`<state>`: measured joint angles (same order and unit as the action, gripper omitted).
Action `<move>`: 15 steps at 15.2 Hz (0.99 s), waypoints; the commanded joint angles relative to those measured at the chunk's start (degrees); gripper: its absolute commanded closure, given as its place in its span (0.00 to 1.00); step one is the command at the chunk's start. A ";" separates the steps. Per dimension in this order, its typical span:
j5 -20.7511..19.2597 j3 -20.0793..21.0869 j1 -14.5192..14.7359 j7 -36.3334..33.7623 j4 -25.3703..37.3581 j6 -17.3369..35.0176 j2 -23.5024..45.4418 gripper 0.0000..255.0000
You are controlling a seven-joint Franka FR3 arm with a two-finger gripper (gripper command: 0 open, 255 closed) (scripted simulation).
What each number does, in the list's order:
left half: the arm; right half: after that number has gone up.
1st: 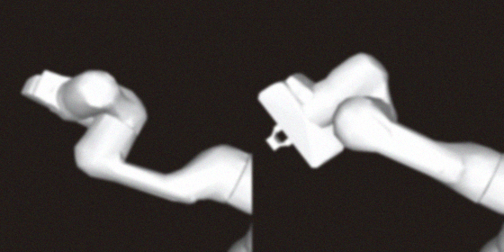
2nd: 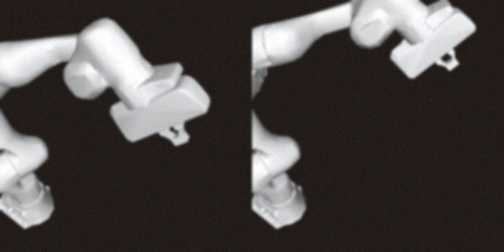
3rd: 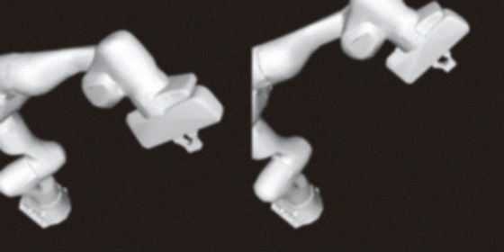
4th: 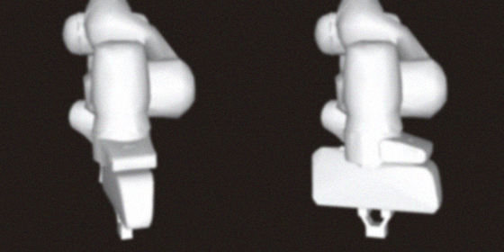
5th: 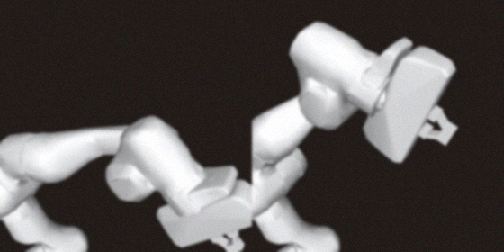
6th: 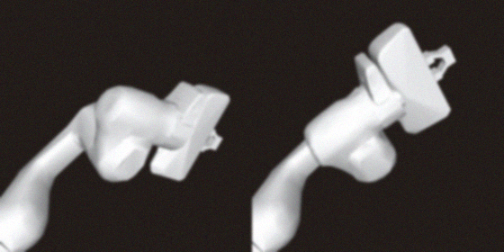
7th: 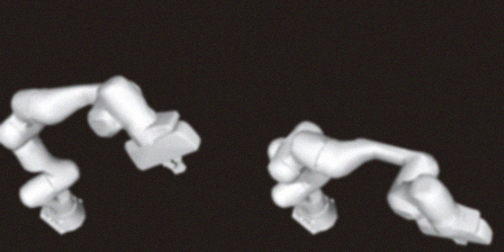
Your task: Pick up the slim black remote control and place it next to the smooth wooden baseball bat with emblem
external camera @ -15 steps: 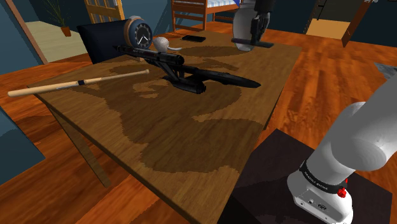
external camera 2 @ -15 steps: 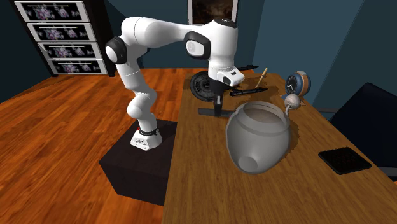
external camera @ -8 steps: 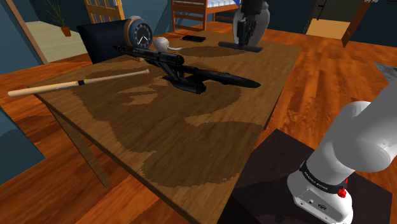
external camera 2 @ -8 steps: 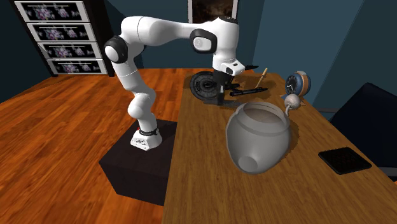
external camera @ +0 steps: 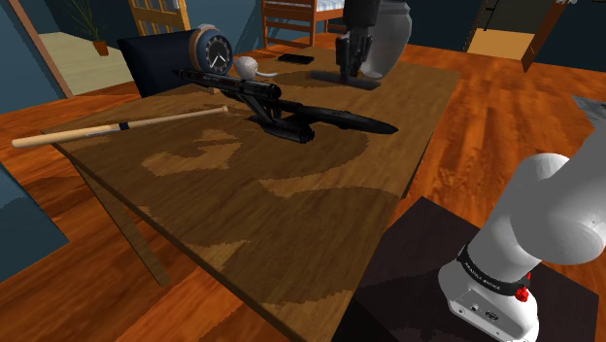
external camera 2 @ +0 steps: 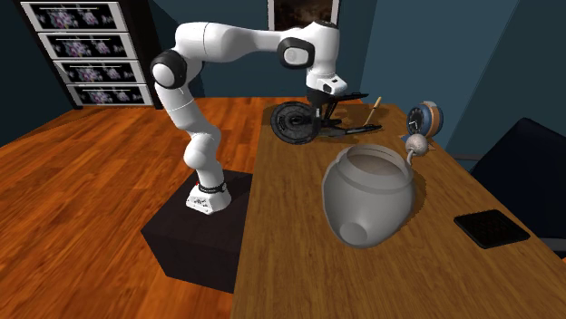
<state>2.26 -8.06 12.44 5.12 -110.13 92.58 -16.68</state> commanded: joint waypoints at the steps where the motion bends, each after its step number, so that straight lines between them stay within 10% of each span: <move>1: 0.62 1.86 1.10 -2.90 0.31 0.15 0.28 1.00; 15: 3.14 13.62 8.63 -21.67 8.77 1.73 8.84 1.00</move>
<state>5.36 4.75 20.52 -15.06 -102.92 94.84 -8.78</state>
